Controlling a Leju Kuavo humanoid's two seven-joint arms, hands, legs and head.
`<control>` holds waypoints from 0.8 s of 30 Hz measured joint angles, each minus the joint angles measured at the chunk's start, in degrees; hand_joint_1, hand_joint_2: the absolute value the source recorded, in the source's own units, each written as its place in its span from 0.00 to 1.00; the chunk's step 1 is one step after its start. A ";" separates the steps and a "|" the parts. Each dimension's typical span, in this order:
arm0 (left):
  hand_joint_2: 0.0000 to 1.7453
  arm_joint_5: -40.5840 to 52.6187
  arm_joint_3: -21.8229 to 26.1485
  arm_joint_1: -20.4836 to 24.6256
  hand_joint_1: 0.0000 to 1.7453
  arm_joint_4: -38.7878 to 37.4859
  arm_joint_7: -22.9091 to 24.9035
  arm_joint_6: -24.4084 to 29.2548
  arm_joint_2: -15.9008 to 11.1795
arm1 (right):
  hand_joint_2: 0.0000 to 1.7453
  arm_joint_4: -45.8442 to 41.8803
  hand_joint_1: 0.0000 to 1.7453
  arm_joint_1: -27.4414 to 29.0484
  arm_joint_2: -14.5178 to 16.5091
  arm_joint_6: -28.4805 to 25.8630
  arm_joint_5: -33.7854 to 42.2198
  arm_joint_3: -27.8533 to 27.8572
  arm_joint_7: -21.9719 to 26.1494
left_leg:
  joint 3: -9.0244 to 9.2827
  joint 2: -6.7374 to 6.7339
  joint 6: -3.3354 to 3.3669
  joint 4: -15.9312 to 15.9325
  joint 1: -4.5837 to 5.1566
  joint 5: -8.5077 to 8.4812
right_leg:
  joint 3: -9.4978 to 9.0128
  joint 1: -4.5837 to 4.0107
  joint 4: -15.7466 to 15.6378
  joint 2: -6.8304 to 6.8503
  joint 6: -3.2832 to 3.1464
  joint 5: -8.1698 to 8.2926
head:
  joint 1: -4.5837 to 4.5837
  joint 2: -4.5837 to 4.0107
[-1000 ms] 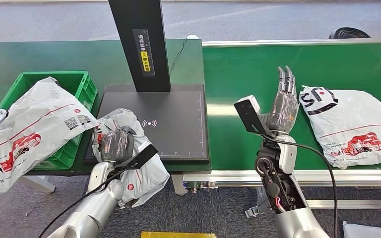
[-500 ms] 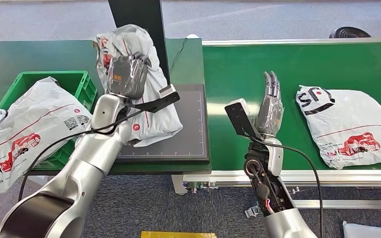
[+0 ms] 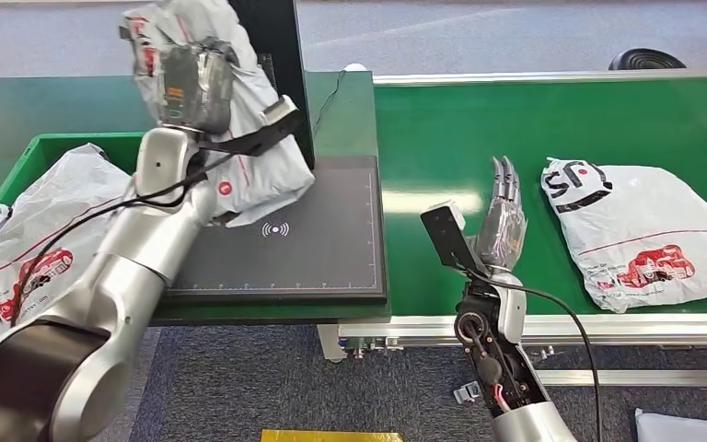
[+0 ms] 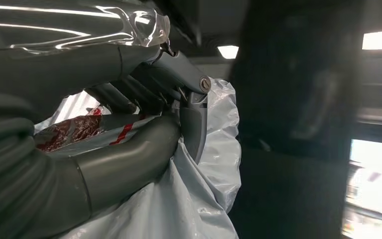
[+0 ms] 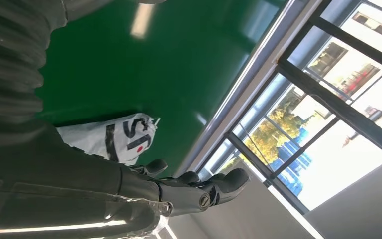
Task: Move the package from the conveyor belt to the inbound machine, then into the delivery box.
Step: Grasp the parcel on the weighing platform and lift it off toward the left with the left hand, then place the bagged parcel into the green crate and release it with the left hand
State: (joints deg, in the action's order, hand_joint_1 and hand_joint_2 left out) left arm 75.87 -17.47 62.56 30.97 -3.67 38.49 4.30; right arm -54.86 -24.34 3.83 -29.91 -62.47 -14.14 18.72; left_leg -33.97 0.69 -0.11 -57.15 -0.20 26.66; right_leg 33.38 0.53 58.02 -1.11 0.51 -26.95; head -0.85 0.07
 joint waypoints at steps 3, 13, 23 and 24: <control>1.00 -0.41 1.82 0.92 0.82 -0.98 0.49 0.89 -5.56 | 1.00 -0.77 0.00 1.64 -0.84 -0.32 0.04 0.73 -0.22 | 0.01 -0.08 -0.01 0.02 -0.02 0.00 | 0.05 -0.02 0.03 -0.05 -0.02 -0.01 | 0.00 0.00; 1.00 -0.87 9.03 0.59 0.82 -2.20 1.03 1.15 -19.62 | 1.00 -6.07 0.00 7.07 -2.52 0.42 -0.40 2.58 -1.12 | -0.10 -0.08 -0.02 0.06 -0.02 0.01 | 0.15 0.00 0.03 -0.05 -0.04 -0.06 | -0.02 0.00; 1.00 -1.75 13.27 -1.75 0.57 -2.20 0.01 1.13 -24.65 | 1.00 -9.33 0.00 8.74 -2.60 1.20 -1.17 3.50 -1.40 | -0.10 -0.04 -0.02 0.05 -0.01 0.01 | 0.15 0.00 0.02 -0.02 -0.04 -0.05 | -0.01 0.00; 0.75 -1.87 13.51 -1.96 0.36 -2.20 -0.01 1.14 -24.76 | 1.00 -9.54 0.00 8.84 -2.59 1.29 -1.23 3.50 -1.40 | -0.10 -0.04 -0.02 0.05 -0.01 0.01 | 0.15 0.00 0.03 -0.03 -0.04 -0.05 | -0.01 0.00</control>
State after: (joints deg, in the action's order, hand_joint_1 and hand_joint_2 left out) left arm 74.00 -3.96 60.60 28.76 -3.68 39.63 -20.46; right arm -64.40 -15.50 1.23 -28.61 -63.70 -10.63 17.31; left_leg -34.07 0.65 -0.13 -57.09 -0.21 26.67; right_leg 33.53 0.53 58.05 -1.14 0.48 -27.00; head -0.86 0.07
